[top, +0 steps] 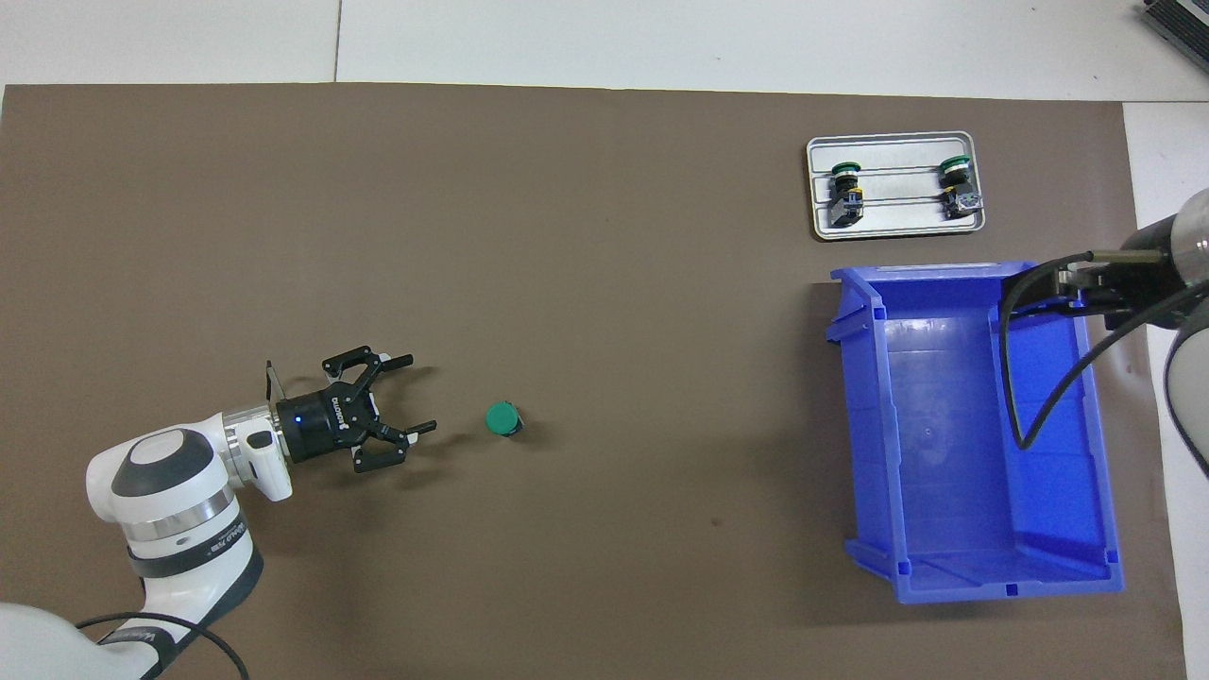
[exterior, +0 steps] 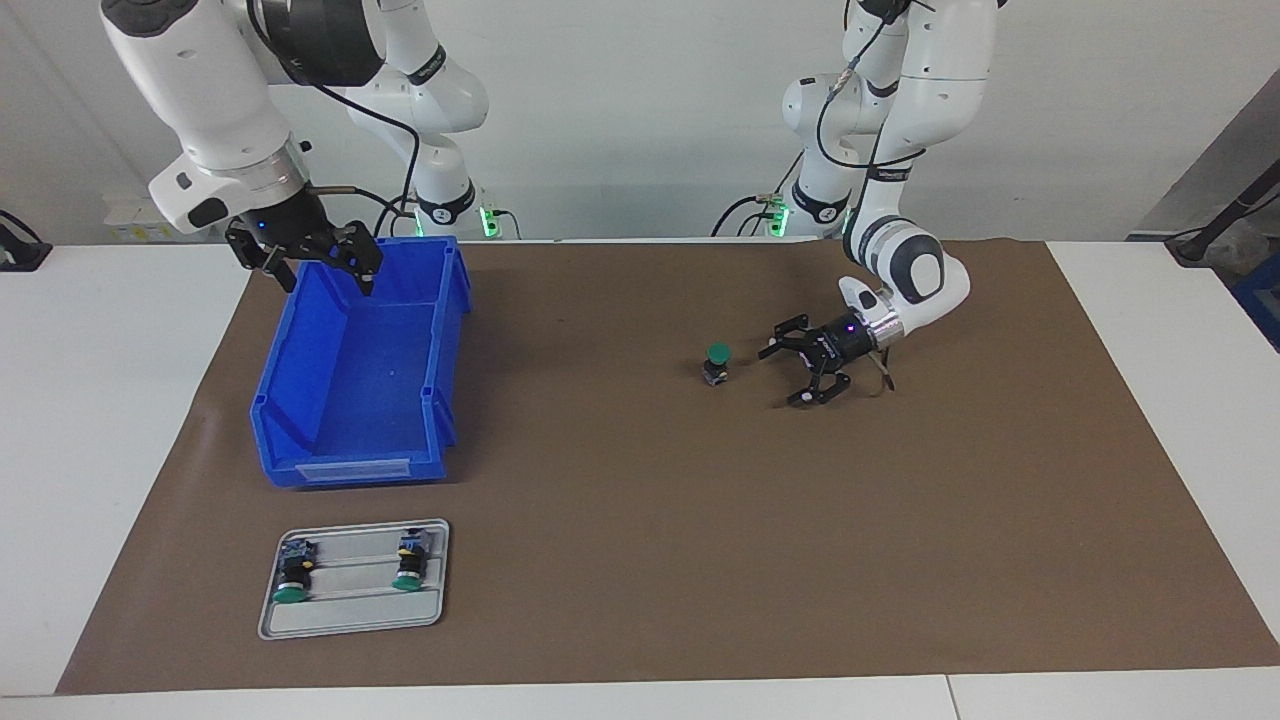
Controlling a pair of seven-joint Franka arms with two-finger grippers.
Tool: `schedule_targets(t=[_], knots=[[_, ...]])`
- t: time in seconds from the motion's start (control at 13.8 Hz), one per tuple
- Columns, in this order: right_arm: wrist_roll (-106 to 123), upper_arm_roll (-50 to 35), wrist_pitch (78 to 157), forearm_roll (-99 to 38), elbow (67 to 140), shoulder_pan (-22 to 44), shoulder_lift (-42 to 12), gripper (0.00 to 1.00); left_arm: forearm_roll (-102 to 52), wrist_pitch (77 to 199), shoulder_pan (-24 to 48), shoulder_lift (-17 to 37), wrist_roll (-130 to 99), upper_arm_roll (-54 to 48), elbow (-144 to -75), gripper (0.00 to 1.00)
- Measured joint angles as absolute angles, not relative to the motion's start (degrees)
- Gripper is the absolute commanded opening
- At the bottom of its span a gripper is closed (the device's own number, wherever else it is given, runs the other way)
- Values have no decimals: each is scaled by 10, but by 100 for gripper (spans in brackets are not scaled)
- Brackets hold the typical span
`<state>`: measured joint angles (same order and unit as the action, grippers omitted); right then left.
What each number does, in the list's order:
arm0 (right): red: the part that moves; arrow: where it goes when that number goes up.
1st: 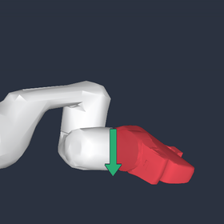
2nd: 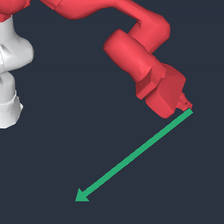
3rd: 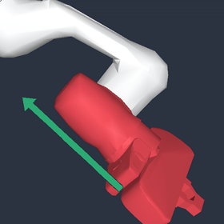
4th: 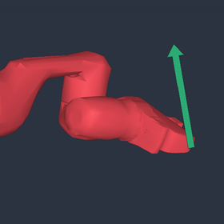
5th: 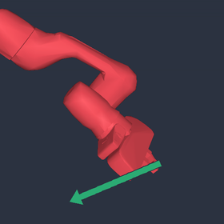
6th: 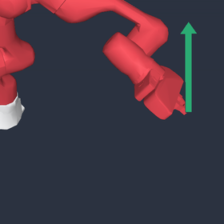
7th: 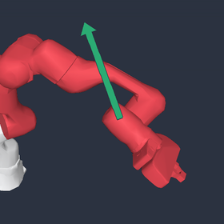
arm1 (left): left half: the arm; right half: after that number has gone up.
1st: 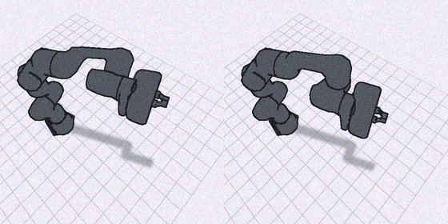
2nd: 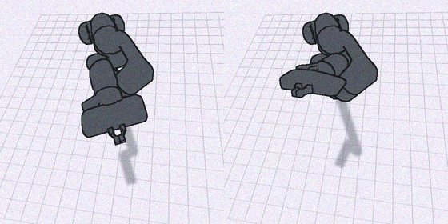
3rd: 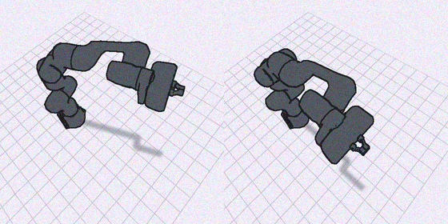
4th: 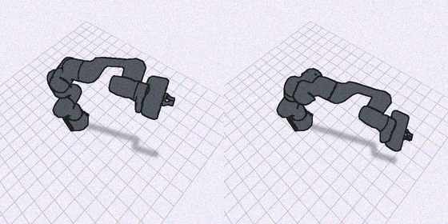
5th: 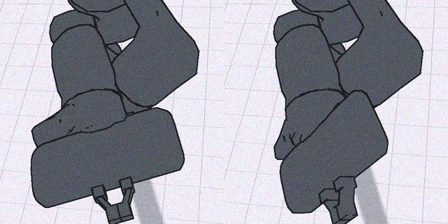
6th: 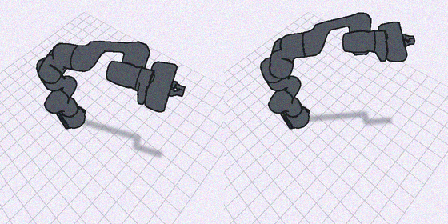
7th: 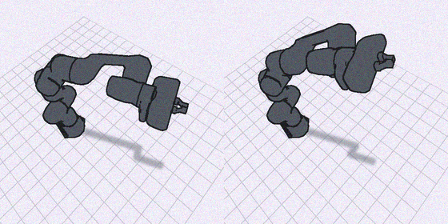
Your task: Place and press button with both arms
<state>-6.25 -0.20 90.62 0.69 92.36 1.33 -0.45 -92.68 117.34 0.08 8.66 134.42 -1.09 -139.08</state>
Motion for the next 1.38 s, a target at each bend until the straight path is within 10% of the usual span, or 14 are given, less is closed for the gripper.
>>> schedule_targets(t=[0.94, 1.23, 1.38], knots=[[-63, -2, 906, 7, 924, 13, -5, 100, -365, 1066, 59, 25, 460, -29, -1046, 94], [-63, -2, 906, 7, 924, 13, -5, 100, -165, 1094, 191, 27, 167, -32, -1045, 82], [-63, -2, 906, 7, 924, 13, -5, 100, -107, 1104, 241, 28, 55, -34, -1045, 58]])
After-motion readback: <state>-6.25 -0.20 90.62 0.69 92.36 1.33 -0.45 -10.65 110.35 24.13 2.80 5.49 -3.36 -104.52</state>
